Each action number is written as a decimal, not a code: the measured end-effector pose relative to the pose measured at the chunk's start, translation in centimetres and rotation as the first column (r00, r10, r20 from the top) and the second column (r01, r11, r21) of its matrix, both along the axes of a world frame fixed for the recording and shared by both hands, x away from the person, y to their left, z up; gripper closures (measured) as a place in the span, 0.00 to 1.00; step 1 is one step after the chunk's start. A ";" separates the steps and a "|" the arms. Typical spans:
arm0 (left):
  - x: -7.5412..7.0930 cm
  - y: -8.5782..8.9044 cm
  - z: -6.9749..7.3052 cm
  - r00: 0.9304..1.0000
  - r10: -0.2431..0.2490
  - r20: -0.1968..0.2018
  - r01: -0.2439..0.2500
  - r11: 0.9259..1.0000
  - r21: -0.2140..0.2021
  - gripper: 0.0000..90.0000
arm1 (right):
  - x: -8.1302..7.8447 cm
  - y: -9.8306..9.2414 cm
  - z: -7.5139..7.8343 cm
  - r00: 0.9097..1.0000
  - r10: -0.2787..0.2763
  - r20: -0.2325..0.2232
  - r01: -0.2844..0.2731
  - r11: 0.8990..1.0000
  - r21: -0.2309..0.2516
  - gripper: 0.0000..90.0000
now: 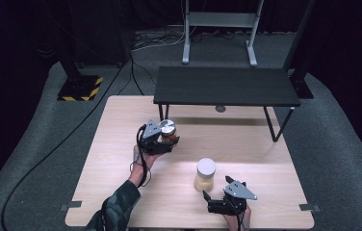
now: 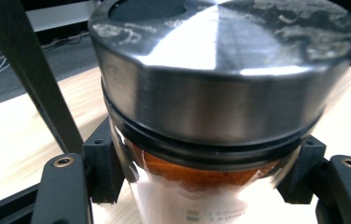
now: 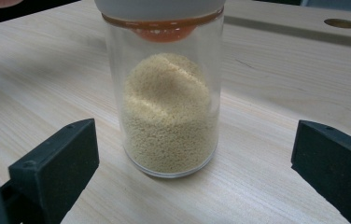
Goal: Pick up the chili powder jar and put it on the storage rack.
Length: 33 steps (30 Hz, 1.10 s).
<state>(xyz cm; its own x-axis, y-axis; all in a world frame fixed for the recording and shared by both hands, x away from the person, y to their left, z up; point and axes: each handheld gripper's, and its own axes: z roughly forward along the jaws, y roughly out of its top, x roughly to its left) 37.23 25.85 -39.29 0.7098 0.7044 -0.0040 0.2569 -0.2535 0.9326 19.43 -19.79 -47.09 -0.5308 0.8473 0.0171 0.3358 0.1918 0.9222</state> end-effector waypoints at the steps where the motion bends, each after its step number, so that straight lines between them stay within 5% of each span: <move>1: 0.0 0.0 0.2 1.000 -0.006 0.002 0.006 1.000 -0.002 0.35 | 0.0 0.0 0.0 1.000 0.000 0.000 0.000 1.000 0.000 0.00; 33: 1.4 0.2 4.6 0.999 -0.048 -0.014 0.048 0.999 0.010 0.35 | 0.1 0.0 0.1 1.000 0.003 -0.004 -0.003 1.000 -0.003 0.00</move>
